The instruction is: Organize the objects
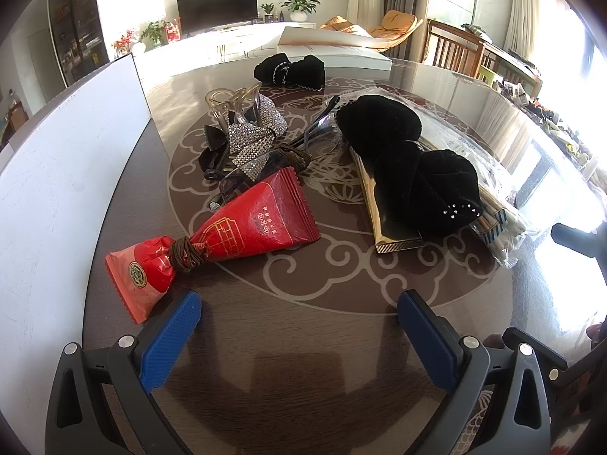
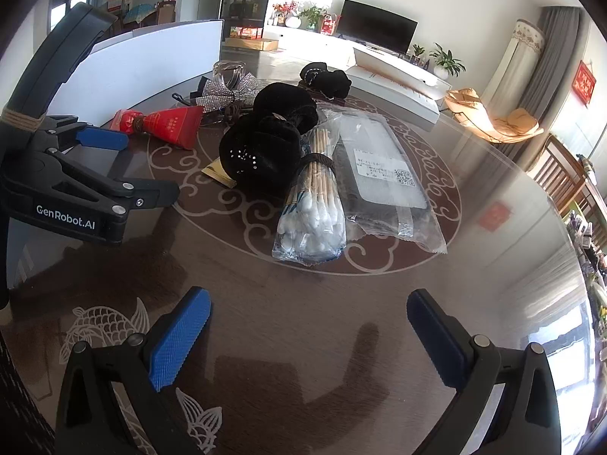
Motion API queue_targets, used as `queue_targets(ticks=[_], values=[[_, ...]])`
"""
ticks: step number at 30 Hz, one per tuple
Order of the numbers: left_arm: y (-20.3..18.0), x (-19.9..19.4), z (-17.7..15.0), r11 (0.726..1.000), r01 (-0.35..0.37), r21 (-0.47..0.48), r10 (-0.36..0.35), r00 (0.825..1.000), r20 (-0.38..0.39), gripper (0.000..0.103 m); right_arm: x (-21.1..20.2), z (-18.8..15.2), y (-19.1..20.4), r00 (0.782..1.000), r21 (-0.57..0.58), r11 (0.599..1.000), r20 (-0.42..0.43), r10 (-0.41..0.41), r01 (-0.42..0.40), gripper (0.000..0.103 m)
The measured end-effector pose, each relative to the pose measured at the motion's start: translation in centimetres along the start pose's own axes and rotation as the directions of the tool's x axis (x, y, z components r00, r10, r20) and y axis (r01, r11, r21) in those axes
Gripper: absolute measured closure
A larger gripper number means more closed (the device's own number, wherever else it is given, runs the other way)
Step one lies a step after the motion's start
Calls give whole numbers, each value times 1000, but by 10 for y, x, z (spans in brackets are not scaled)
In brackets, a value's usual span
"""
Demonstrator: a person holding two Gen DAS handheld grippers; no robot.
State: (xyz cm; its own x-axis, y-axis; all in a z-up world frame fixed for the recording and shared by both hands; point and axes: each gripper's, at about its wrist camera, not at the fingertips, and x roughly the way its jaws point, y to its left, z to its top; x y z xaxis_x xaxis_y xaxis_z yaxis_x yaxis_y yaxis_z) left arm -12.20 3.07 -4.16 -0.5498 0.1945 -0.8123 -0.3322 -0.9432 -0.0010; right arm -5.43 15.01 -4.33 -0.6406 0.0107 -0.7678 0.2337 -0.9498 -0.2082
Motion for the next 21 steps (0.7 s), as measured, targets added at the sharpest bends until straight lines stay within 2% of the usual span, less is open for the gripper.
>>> queue_targets(ticks=[21], values=[[1, -1, -1, 1000, 0, -5, 0, 1000, -3, 0, 0, 1, -1, 1000, -4, 1000, 3, -6, 6, 0]])
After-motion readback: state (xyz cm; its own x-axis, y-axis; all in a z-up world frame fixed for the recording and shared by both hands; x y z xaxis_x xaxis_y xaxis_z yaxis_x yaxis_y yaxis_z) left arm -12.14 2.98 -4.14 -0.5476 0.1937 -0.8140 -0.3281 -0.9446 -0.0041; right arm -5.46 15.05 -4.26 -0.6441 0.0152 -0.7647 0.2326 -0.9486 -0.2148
